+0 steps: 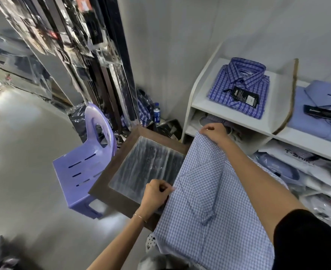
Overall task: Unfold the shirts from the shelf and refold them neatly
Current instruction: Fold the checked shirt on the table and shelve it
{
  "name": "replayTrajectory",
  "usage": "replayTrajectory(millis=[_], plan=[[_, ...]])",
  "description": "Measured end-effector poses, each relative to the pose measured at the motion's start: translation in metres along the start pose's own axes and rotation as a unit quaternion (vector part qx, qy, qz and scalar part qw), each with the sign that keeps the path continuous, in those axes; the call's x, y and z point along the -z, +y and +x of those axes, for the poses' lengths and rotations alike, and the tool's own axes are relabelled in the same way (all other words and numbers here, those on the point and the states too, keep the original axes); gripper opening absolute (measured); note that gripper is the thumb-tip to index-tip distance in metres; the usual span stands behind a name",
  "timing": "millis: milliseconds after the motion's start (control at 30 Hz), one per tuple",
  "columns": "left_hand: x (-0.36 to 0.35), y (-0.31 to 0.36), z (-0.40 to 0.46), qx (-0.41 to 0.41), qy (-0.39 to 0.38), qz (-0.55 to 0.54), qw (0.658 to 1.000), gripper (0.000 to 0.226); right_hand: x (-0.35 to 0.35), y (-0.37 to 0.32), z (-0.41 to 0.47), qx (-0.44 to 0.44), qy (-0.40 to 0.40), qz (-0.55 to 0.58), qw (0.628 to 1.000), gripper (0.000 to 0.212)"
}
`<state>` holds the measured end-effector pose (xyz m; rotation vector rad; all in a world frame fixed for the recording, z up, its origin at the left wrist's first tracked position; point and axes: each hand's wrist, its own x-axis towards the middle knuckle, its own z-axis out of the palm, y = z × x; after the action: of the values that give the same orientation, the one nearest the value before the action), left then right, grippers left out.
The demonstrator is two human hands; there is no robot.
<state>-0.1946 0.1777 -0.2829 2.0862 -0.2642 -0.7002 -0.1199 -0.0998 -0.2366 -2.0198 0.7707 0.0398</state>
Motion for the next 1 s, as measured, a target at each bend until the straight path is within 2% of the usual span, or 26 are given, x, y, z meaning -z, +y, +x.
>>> replayTrajectory(millis=[133,200,267,333,433,500,567,700,833,933,1000], plan=[[0.009,0.001,0.004,0.002,-0.036,0.009,0.999,0.011,-0.013,0.003,0.002,0.033,0.027,-0.021,0.999,0.010],[0.009,0.004,0.002,-0.032,0.008,0.092,0.995,0.009,-0.017,0.004,0.001,0.035,0.057,-0.041,0.997,0.012],[0.005,0.008,0.001,-0.113,0.097,0.173,0.974,0.012,-0.016,0.005,-0.006,0.060,0.116,-0.057,0.990,0.020],[-0.004,0.013,0.004,-0.246,0.124,0.198,0.941,0.024,-0.014,0.008,-0.029,0.094,0.173,-0.058,0.979,0.025],[-0.029,0.021,0.022,-0.430,0.051,0.243,0.868,0.033,-0.032,0.026,-0.092,0.133,0.203,-0.065,0.968,0.039],[-0.047,0.023,0.035,-0.464,-0.019,0.318,0.827,0.044,-0.054,0.046,-0.135,0.129,0.177,-0.076,0.973,0.053],[-0.056,0.019,0.047,-0.442,-0.061,0.397,0.802,0.059,-0.074,0.072,-0.162,0.123,0.161,-0.117,0.972,0.058],[-0.060,-0.001,0.059,-0.398,-0.088,0.422,0.810,0.063,-0.093,0.112,-0.183,0.101,0.130,-0.180,0.970,0.062],[-0.059,0.000,0.058,-0.390,-0.104,0.421,0.813,0.066,-0.091,0.113,-0.180,0.090,0.131,-0.183,0.970,0.062],[-0.057,0.015,0.057,-0.375,-0.100,0.359,0.849,0.067,-0.079,0.108,-0.193,0.098,0.154,-0.151,0.972,0.053],[-0.056,0.035,0.057,-0.412,-0.050,0.293,0.862,0.052,-0.066,0.114,-0.213,0.094,0.180,-0.134,0.970,0.050]])
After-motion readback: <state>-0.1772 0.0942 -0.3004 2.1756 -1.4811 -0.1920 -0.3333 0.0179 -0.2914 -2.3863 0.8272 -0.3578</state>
